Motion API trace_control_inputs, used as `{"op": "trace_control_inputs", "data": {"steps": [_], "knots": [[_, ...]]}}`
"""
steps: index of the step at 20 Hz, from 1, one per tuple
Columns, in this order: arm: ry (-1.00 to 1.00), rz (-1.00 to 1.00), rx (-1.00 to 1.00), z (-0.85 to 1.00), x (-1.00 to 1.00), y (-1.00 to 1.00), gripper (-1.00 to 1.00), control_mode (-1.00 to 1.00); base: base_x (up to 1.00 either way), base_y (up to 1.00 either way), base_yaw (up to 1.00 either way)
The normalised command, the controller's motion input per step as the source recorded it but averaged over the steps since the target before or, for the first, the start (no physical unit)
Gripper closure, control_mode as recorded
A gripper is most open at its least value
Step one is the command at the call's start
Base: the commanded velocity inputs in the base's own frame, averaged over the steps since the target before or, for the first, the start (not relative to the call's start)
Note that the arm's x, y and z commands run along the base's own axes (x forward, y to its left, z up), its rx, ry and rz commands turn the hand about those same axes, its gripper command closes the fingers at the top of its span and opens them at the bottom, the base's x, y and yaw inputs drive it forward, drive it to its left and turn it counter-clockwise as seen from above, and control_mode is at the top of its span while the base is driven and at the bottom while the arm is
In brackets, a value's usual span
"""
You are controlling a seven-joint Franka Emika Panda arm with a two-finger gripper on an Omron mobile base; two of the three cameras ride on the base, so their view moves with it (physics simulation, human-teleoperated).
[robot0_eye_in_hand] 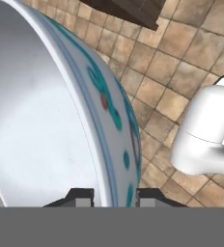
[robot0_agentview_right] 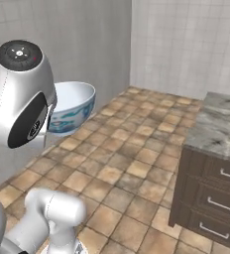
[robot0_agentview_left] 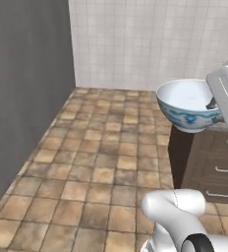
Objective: Pick up the bowls from the cabinet and place each bowl in front of a stool on the dining counter.
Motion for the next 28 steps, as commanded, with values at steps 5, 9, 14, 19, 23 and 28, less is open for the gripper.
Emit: {"op": "trace_control_inputs", "data": {"steps": [5, 9, 14, 19, 23, 28], "knots": [[0.0, 0.0, 0.0, 0.0, 0.0, 0.0, 1.0, 1.0, 1.0, 1.0, -0.44], [0.0, 0.0, 0.0, 0.0, 0.0, 0.0, 1.0, 1.0, 1.0, 1.0, -0.44], [0.0, 0.0, 0.0, 0.0, 0.0, 0.0, 1.0, 1.0, 1.0, 1.0, -0.48], [0.0, 0.0, 0.0, 0.0, 0.0, 0.0, 1.0, 1.0, 1.0, 1.0, -0.51], [0.0, 0.0, 0.0, 0.0, 0.0, 0.0, 1.0, 1.0, 1.0, 1.0, -0.52], [0.0, 0.0, 0.0, 0.0, 0.0, 0.0, 1.0, 1.0, 1.0, 1.0, -0.51]]}}
